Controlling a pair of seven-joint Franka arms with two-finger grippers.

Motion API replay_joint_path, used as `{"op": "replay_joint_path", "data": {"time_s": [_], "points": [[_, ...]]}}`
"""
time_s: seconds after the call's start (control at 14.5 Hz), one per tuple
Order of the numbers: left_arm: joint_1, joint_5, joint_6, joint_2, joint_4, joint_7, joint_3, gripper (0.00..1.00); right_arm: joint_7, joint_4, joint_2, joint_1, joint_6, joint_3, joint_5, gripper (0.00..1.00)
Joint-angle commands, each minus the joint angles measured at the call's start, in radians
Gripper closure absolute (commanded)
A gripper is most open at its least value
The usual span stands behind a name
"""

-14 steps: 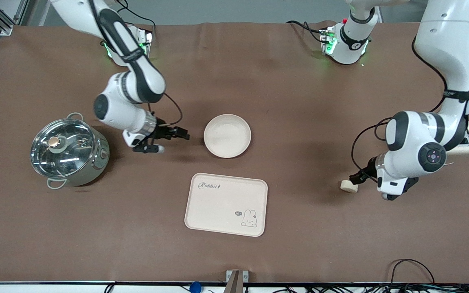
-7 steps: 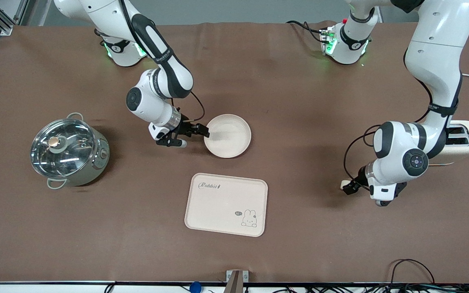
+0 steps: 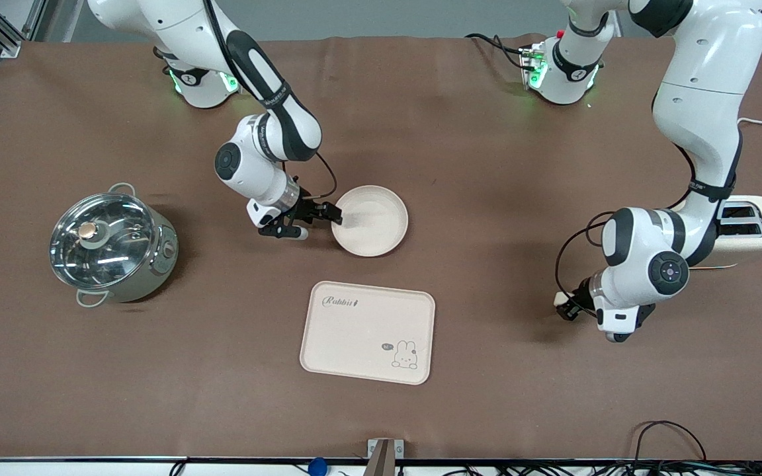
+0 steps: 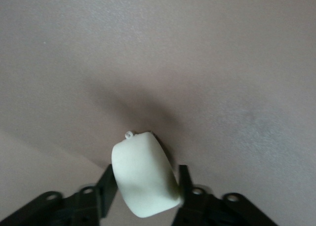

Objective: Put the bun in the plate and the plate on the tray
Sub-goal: 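Lift the bun toward the plate while the right gripper holds the plate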

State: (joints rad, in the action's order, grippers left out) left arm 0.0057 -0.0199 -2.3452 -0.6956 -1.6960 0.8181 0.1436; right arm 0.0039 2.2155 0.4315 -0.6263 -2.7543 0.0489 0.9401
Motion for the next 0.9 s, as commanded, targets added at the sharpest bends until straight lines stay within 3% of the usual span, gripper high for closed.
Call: {"op": "replay_joint_path", "data": {"time_s": [0.0, 0.14, 0.48, 0.62, 0.76, 0.83], "points": [[-0.027, -0.028, 0.003, -0.002, 0.015, 0.026, 0.008, 0.75, 0.031, -0.014, 0.010, -0.038, -0.015, -0.011, 0.028, 0.00], [-0.027, -0.019, 0.007, 0.002, 0.015, 0.033, 0.036, 0.78, 0.030, -0.014, 0.016, -0.038, -0.016, -0.011, 0.028, 0.08], [-0.044, -0.026, 0.009, 0.011, 0.021, 0.321, 0.220, 0.77, 0.030, -0.019, 0.022, -0.036, -0.015, -0.011, 0.028, 0.37], [-0.116, -0.026, 0.009, 0.008, 0.027, 0.444, 0.255, 0.77, 0.030, -0.019, 0.021, -0.035, -0.013, -0.011, 0.028, 0.47], [-0.237, -0.026, 0.009, -0.008, 0.064, 0.571, 0.252, 0.77, 0.024, -0.019, 0.023, -0.035, -0.013, -0.011, 0.028, 0.63], [-0.283, -0.023, 0.006, -0.018, 0.073, 0.628, 0.249, 0.77, 0.024, -0.019, 0.023, -0.033, -0.013, -0.011, 0.028, 0.64]]}}
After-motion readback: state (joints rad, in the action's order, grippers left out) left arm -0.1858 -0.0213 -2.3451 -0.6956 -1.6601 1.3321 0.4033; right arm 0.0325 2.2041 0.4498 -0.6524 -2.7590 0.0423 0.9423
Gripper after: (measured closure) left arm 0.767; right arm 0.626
